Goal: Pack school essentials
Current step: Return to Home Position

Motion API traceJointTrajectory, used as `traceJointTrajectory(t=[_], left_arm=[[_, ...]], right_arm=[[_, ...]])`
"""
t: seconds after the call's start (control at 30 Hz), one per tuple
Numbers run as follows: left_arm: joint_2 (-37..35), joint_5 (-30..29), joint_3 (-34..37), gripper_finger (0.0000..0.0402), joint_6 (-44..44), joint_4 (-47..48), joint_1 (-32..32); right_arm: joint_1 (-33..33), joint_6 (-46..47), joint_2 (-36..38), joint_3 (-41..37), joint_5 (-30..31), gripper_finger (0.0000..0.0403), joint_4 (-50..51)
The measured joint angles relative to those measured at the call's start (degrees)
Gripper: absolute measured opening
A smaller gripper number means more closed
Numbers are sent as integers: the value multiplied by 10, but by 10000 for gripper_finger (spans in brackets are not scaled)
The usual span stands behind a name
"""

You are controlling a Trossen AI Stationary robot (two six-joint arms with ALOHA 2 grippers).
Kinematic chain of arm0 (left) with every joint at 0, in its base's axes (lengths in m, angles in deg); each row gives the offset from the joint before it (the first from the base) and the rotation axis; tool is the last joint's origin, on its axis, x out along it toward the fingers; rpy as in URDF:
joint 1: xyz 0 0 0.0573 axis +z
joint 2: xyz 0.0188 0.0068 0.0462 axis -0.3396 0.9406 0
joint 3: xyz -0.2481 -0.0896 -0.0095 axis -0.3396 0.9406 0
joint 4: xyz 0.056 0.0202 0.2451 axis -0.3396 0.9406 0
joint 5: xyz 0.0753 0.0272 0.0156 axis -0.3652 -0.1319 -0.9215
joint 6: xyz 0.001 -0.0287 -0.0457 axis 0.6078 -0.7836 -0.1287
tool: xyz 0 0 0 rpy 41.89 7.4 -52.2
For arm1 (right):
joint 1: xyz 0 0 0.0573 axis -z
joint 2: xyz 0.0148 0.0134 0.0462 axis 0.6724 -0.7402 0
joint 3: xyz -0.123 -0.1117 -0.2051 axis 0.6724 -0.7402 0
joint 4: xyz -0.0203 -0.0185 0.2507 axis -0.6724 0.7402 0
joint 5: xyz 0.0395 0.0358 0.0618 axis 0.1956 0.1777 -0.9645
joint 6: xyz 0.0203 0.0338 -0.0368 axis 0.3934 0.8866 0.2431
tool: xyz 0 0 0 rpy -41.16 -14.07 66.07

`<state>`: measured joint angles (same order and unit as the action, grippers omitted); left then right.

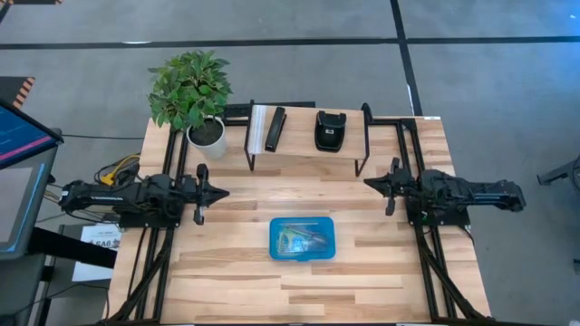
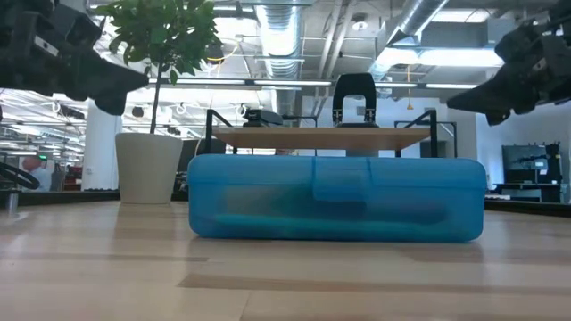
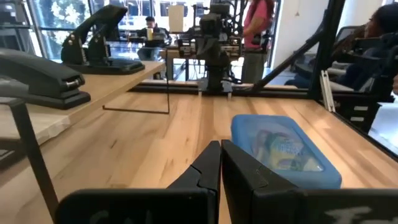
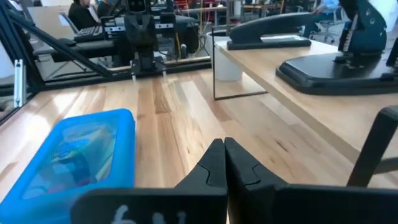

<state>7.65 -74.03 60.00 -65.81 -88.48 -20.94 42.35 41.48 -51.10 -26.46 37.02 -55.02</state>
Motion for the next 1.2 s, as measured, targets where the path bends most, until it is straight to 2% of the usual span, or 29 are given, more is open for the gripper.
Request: traceJointTrajectory(t=[0.23,0.37,0.6,1.2], left_arm=[[0,6,1,2,0,3,0],[0,8,1,2,0,9,0],[0,36,1,2,9,11,0],[0,36,1,2,-2,10,0]], right_arm=[[4,10,0,1,-1,4,8],[4,48,0,1,13,17,9],[4,51,0,1,14,37,10],[4,52,0,0,14,37,7]])
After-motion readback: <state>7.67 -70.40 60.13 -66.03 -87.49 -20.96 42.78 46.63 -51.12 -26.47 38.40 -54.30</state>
